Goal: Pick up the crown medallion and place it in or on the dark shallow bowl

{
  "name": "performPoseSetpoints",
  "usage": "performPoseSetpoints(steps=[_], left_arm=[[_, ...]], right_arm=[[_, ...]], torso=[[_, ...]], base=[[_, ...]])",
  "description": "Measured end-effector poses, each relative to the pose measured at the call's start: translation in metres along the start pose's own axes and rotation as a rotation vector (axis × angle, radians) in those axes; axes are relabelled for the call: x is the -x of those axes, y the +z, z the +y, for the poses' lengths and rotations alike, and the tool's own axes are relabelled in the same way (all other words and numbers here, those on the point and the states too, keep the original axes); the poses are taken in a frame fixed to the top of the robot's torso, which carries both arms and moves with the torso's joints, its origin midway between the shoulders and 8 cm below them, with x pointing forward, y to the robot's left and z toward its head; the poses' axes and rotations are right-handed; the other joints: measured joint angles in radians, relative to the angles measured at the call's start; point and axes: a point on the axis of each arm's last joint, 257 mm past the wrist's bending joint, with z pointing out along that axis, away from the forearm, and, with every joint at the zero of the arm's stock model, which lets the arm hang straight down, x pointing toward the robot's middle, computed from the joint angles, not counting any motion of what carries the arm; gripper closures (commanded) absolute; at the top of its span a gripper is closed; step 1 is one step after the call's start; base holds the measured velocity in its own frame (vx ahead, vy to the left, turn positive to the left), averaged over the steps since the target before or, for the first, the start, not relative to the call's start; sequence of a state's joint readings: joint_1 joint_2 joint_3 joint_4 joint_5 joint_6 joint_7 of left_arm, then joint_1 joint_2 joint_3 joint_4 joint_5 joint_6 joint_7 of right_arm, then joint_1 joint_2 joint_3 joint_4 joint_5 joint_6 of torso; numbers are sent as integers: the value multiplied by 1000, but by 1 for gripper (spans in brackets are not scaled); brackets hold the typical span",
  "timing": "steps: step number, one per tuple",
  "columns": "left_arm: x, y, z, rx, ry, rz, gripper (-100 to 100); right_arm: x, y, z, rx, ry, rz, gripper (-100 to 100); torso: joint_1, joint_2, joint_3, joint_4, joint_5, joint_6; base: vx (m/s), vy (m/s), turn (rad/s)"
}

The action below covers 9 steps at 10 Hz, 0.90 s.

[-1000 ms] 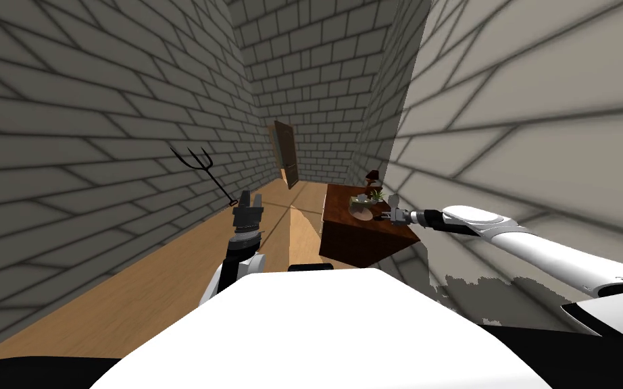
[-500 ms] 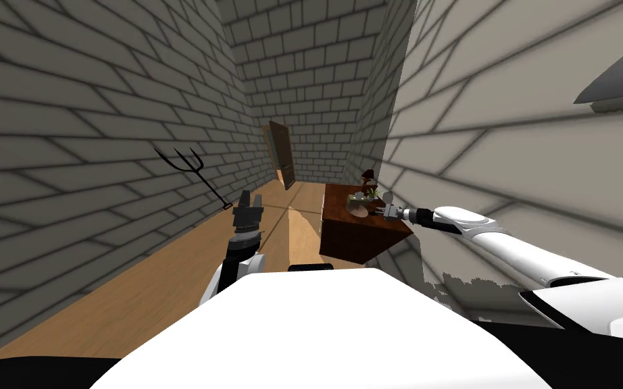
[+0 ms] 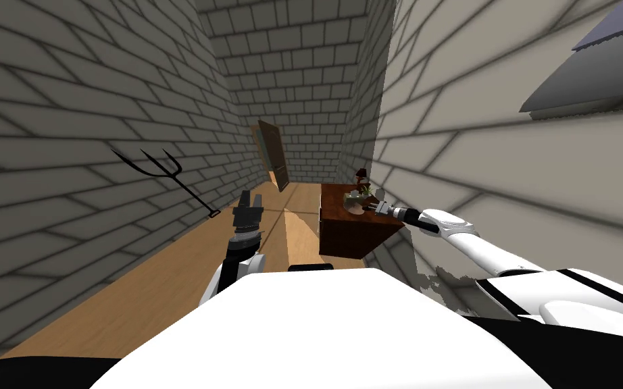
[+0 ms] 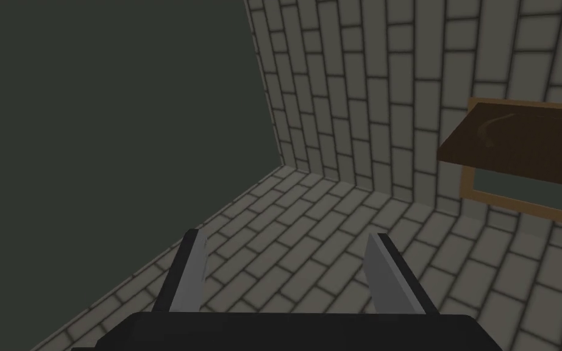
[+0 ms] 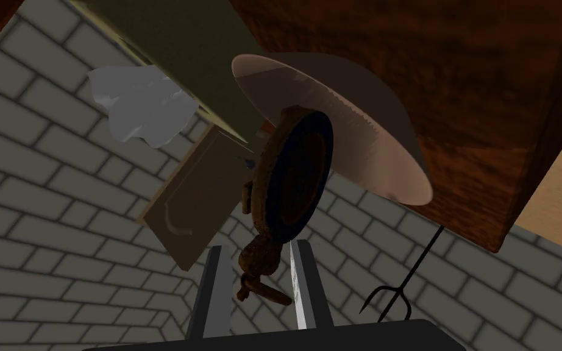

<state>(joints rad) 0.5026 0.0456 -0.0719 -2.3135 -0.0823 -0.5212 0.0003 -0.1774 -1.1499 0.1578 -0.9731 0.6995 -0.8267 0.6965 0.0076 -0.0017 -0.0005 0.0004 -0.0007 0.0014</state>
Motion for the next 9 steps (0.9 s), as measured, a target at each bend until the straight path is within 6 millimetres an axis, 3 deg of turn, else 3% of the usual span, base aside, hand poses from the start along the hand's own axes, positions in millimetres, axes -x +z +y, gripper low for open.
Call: performPoseSetpoints(steps=[4,9], left_arm=[[0,0,0,0,0,0,0],[0,0,0,0,0,0,0]], right_arm=[[24,28,-2,-106,54,-95,100],[34,55,1,-197,125,-164,100]], torso=[[-2,-3,-2,-1,0,0],[-3,-5,-3,-2,-1,1]], base=[[70,74,-212],[80,76,-239]])
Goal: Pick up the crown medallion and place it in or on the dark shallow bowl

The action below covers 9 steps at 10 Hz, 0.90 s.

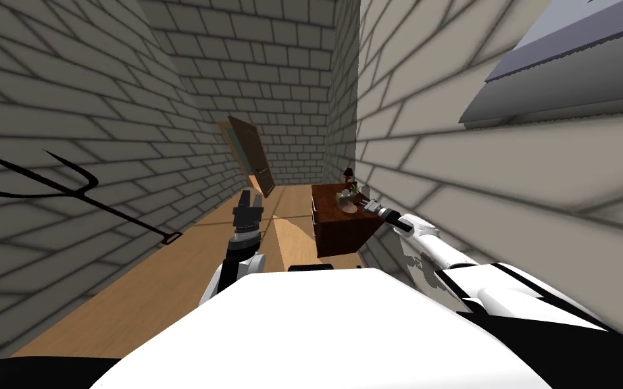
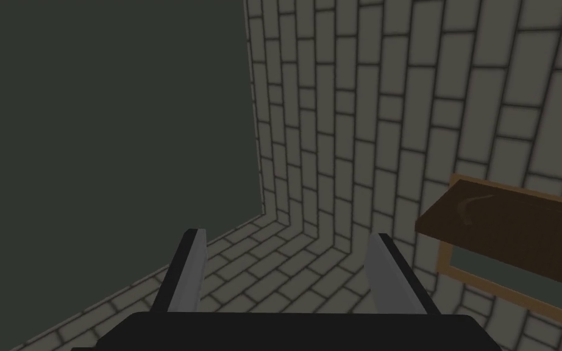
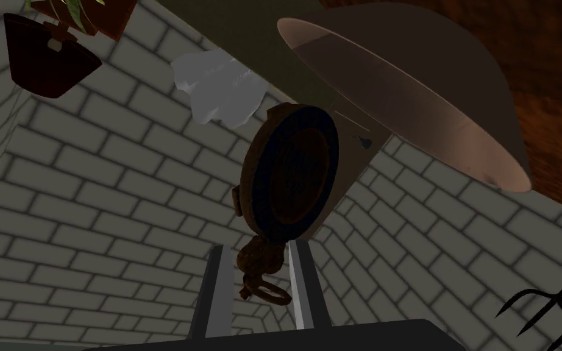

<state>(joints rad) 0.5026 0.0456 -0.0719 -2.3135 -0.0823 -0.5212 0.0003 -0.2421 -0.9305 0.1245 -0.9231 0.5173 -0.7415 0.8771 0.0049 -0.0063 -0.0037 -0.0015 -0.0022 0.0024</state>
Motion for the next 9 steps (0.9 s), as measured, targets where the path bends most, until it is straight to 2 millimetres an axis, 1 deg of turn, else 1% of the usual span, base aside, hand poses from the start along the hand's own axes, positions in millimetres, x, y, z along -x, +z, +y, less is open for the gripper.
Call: performPoseSetpoints(steps=[2,5,8,9], left_arm=[[0,0,0,0,0,0,0],[0,0,0,0,0,0,0],[0,0,0,0,0,0,0],[0,0,0,0,0,0,0]], right_arm=[[5,10,8,-38,36,-24,100],[6,25,19,-89,88,-47,100],[7,35,28,-124,128,-60,100],[9,38,32,-135,142,-65,100]], torso=[[1,-2,-1,0,0,-1],[0,-4,-2,-1,0,-1],[-2,-2,-1,-1,-1,0],[-3,-3,-2,-1,-1,0]], base=[[111,95,-223],[109,94,-224],[85,82,-212],[45,38,-61]])
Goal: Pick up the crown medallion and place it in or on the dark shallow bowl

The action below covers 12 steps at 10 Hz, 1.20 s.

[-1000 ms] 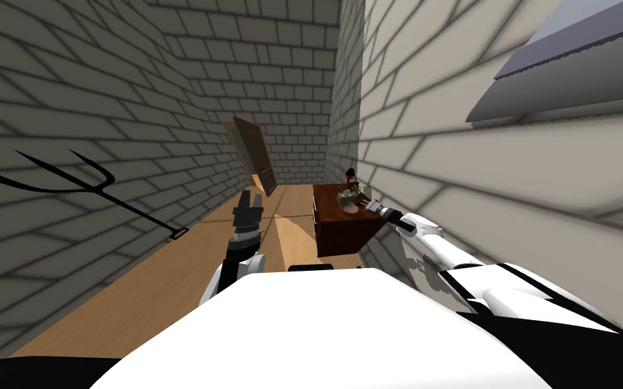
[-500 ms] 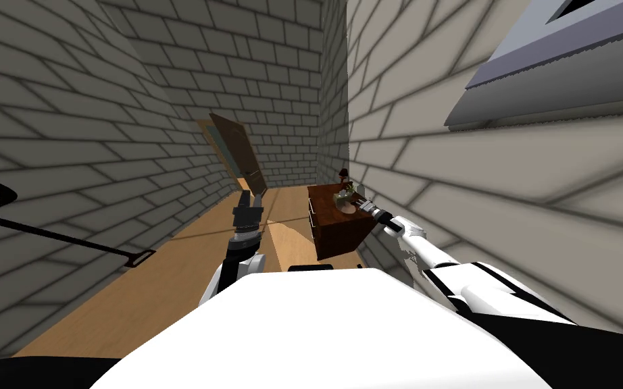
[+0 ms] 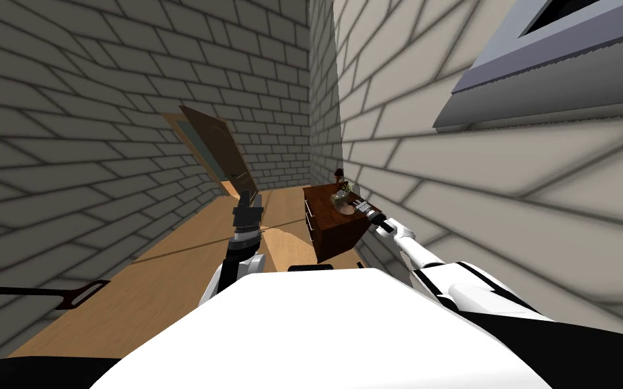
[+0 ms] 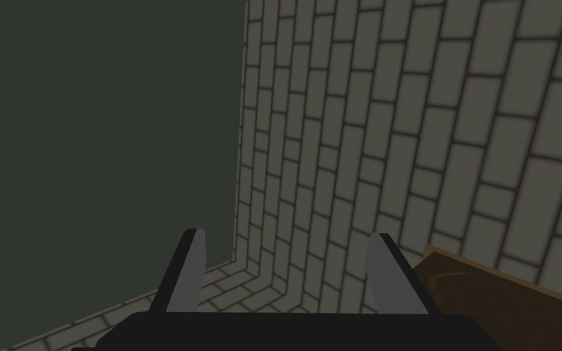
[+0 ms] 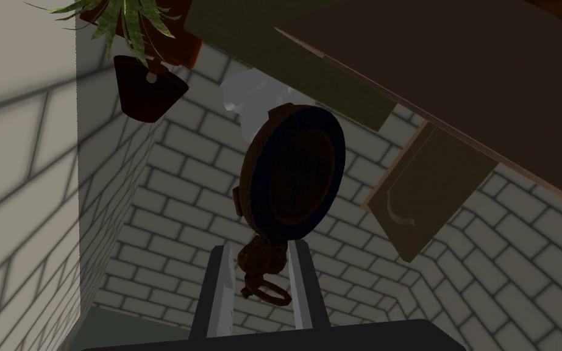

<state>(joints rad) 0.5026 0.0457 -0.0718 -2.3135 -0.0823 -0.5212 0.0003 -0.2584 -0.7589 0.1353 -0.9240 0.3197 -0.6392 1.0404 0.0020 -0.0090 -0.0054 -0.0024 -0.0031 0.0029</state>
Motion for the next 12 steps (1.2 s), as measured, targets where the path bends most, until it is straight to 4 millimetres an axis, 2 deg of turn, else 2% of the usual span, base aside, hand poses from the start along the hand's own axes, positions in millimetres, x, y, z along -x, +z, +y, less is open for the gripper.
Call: performPoseSetpoints(steps=[1,5,6,7,12], left_arm=[[0,0,0,0,0,0,0],[0,0,0,0,0,0,0],[0,0,0,0,0,0,0],[0,0,0,0,0,0,0],[0,0,0,0,0,0,0]], right_arm=[[-1,0,0,-3,-1,2,-100],[-1,0,0,-3,-1,2,-100],[-1,0,0,-3,-1,2,0],[-1,0,0,-3,-1,2,-100],[17,6,-44,-23,-8,12,-100]], torso=[[-2,2,1,0,-1,-2],[-5,5,3,1,-1,-1],[-5,5,3,1,-1,-1],[-5,5,3,1,-1,-1],[-3,9,5,2,-1,-1]], base=[[7,7,7],[0,0,0],[0,0,0],[-35,14,73],[-58,32,50]])
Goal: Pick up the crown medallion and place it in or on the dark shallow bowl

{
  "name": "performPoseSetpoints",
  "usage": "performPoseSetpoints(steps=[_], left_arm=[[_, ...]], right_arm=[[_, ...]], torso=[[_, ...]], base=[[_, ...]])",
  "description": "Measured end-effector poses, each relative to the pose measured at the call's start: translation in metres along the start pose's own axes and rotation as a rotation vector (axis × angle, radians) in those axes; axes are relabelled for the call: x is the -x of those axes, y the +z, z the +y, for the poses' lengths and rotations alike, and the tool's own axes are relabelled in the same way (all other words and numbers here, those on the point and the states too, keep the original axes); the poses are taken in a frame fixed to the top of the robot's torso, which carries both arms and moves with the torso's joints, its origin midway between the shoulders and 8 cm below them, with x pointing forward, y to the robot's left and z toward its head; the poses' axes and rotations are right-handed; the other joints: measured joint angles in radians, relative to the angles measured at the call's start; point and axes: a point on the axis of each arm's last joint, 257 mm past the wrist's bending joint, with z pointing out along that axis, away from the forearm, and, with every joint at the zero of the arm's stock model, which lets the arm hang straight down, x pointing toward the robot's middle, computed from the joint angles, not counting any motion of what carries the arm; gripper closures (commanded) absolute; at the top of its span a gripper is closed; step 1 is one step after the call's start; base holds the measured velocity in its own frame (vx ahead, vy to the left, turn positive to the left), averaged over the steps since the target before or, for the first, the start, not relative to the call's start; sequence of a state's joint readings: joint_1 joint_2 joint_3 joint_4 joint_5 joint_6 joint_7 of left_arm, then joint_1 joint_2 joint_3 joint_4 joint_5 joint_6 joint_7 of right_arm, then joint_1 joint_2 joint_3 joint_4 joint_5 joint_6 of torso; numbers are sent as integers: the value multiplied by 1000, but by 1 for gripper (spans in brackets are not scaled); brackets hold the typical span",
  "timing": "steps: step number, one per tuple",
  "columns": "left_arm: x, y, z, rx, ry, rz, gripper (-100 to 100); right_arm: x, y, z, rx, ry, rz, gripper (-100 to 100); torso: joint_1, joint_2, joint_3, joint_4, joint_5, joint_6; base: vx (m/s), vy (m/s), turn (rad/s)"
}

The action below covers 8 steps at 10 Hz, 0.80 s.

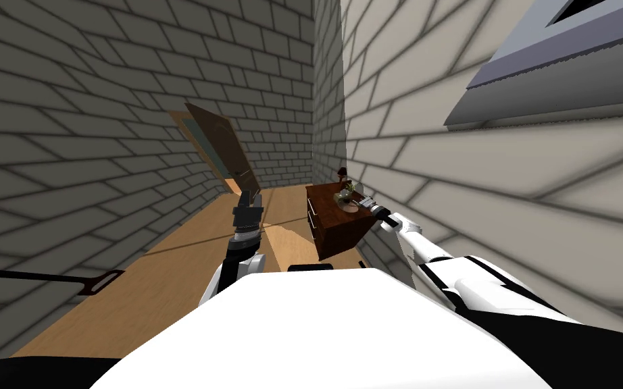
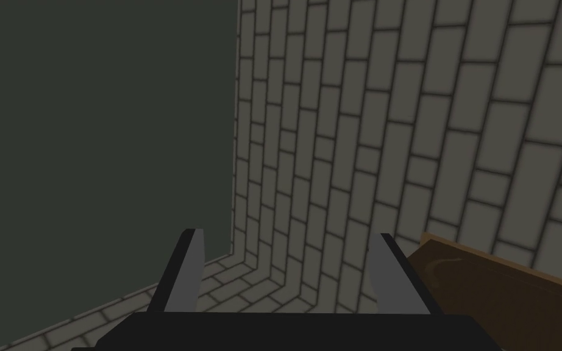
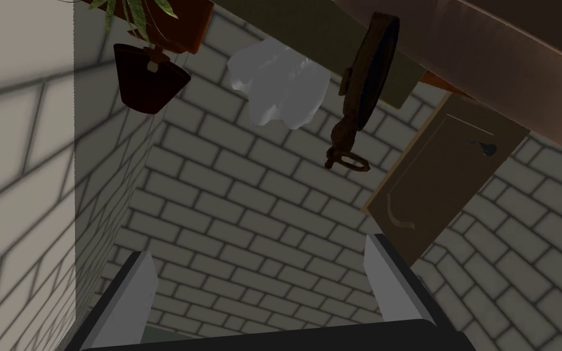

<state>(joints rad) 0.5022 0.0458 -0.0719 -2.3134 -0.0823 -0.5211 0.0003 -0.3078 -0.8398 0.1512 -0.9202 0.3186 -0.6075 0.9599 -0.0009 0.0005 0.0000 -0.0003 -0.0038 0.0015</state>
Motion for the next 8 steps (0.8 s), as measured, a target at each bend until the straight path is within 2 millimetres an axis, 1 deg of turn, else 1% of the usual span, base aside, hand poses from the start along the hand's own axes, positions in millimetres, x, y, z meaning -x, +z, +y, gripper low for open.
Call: performPoseSetpoints(steps=[1,2,3,8], left_arm=[[0,0,0,0,0,0,0],[0,0,0,0,0,0,0],[0,0,0,0,0,0,0],[0,0,0,0,0,0,0]], right_arm=[[4,1,-8,-4,-2,2,-100],[10,1,-23,-11,-5,5,-100],[11,1,-25,-13,-2,5,0],[11,1,-25,-12,-2,5,0]], torso=[[0,-1,0,0,0,0],[0,0,0,0,0,0],[-1,-2,-1,0,0,0],[-3,-4,-2,-1,-1,0]], base=[[-59,31,72],[-28,13,14],[0,0,0],[0,0,0]])
